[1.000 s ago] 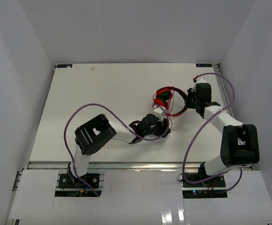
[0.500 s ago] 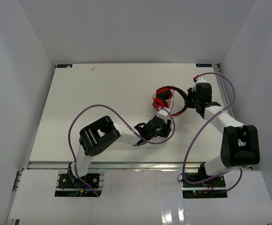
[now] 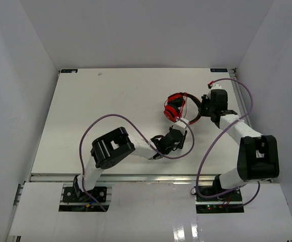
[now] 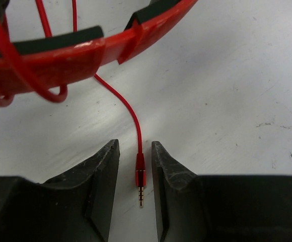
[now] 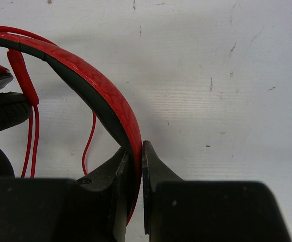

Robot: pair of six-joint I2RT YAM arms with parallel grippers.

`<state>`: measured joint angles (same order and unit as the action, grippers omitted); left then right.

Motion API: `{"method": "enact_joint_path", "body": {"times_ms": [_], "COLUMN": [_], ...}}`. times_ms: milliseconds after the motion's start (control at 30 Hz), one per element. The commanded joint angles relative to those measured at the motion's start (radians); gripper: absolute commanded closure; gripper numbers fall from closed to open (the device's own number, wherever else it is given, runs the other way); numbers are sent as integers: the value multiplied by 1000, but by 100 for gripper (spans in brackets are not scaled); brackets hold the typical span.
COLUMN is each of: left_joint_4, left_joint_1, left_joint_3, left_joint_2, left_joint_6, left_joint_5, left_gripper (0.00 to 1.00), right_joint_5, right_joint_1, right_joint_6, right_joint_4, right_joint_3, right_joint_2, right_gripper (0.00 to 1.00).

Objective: Wrap the headphones

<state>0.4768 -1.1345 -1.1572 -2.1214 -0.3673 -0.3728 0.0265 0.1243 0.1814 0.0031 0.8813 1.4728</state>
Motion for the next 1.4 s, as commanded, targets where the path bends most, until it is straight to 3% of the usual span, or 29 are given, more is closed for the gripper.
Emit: {"method": "enact_joint_path", "body": {"times_ms": [0, 300, 567, 1067, 1367], "left_joint_4": [-105, -200, -206, -201, -253], "left_joint_1": [-34, -47, -59, -59, -60], "left_joint_3": [-55, -34, 42, 323, 352], "left_joint_2": [-43, -46, -3, 417, 580], "left_joint_6": [19, 1, 4, 98, 168], "left_joint_5": [-11, -44, -65, 41, 159], "left_gripper": [60, 76, 100, 100, 100], "right_joint_5": [-17, -17, -17, -11, -11], "right_joint_1": [-7, -12, -18, -21, -20], "right_joint_6": [35, 34, 30, 3, -7], "right_joint_4": [74, 73, 73, 75, 98], "right_joint_3": [-6, -19, -34, -41, -53], "right_joint_2": [-60, -73, -89, -68, -36], "right_gripper": [92, 92, 92, 92, 92]}}
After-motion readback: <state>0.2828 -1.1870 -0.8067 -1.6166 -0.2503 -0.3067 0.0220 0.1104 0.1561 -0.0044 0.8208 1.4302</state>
